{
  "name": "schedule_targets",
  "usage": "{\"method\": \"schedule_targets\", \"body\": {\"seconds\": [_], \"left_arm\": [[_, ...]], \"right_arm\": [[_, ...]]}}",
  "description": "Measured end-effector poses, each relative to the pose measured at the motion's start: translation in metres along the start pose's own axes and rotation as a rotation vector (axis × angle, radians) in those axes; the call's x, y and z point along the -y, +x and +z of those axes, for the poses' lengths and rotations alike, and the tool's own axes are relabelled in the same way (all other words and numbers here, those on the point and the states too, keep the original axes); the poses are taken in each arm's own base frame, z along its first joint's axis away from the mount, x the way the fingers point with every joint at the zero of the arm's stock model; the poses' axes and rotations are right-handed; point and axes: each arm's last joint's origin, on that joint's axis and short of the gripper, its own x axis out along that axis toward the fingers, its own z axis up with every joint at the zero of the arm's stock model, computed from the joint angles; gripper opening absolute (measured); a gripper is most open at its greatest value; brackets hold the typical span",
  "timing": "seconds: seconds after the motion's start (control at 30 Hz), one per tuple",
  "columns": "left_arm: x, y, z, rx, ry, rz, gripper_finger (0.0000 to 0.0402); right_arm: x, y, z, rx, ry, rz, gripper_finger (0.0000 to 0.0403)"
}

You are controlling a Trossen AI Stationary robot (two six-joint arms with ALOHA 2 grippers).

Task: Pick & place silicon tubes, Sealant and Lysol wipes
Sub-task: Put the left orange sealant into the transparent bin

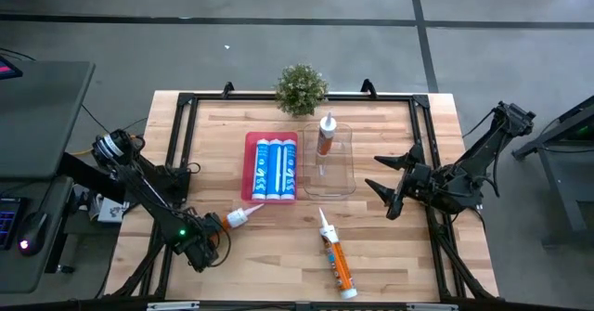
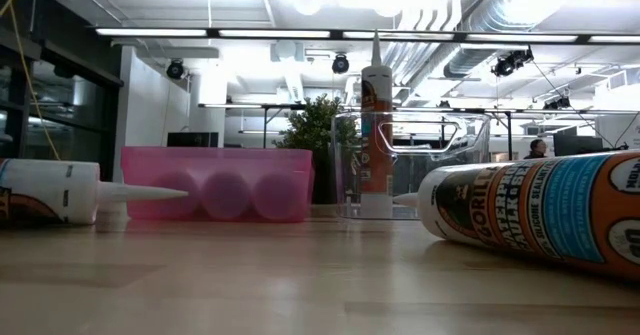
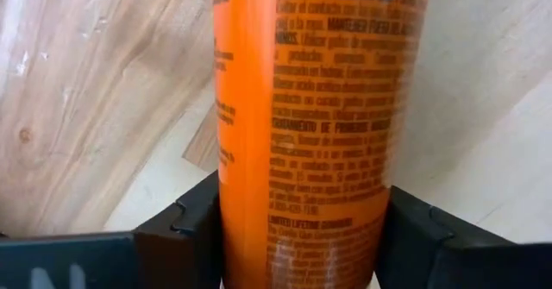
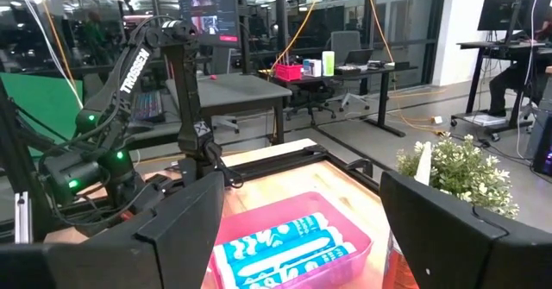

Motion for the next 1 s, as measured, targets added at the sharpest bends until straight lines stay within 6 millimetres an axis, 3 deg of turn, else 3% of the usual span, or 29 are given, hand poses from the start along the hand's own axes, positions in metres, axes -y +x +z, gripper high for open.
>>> {"method": "schedule_targets", "body": {"seconds": [0.67,1.0], "left_arm": [[0.008,-0.005,0.0,-0.047,-0.037,-0.037,0.0198],[0.021,-0.027,0.003,0.02,0.017,-0.169,0.0193]], "right_arm": [[0.0,0.0,0.0,0.0,0.003,0.0,0.0307],[0.0,0.0,0.0,0.0,0.017,0.0,0.0307]]}}
